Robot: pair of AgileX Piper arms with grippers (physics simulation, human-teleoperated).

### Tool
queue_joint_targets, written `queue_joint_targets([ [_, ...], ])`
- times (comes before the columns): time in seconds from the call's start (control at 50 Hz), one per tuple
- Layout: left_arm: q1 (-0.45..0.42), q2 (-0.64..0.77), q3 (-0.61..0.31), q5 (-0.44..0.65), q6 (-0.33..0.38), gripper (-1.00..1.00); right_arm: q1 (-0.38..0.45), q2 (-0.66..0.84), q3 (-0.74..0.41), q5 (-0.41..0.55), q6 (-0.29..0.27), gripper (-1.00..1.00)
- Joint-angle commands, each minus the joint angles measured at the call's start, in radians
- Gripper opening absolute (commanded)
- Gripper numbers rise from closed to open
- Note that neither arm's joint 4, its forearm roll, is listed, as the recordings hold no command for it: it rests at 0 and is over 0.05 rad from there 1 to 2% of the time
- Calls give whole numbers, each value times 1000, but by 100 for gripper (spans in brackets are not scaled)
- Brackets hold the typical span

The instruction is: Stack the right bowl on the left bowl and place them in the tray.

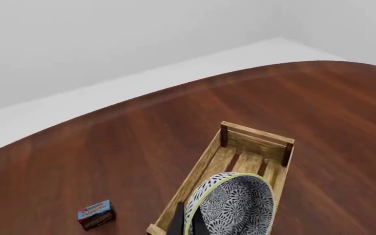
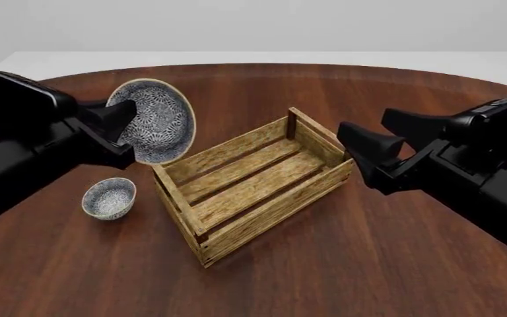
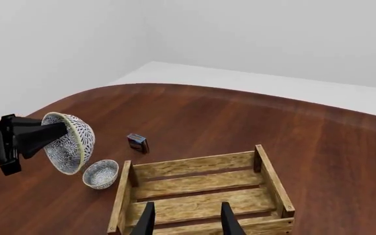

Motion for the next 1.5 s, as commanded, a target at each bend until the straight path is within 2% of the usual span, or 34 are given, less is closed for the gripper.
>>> queue_joint_targets([
  [0.02,38,-9,-43,94,15,-100,1,2,1,-2,-1,100],
  [0.06,91,32,-64,128,4,-100,2,5,1,-3,0,100],
  [0.08,70,16,-70,134,18,-100,2,6,1,-4,0,100],
  [0.24,106,23,-122,225,88,-100,-1,5,1,-3,2,100],
  [0.28,97,30,-136,250,66,-100,-1,4,1,-2,2,100],
  [0.3,105,23,-141,264,88,-100,-1,2,1,-1,2,100],
  [0.38,122,28,-159,299,95,-100,-1,1,1,-1,4,100],
  [0.42,107,47,-174,333,63,-100,-3,2,1,-1,4,100],
  [0.44,123,39,-173,329,87,-100,-3,2,1,-2,4,100],
  [0.54,123,57,-186,364,98,-100,-2,0,1,0,5,100],
  [0.62,115,57,-199,385,85,-100,-2,1,1,-1,5,100],
  [0.64,109,61,-207,393,62,-100,-1,2,1,-2,6,100],
  [1.26,121,79,-213,409,70,-100,-1,-1,1,-1,5,100],
  [1.5,176,92,-200,425,82,-100,1,6,1,-3,6,100],
])
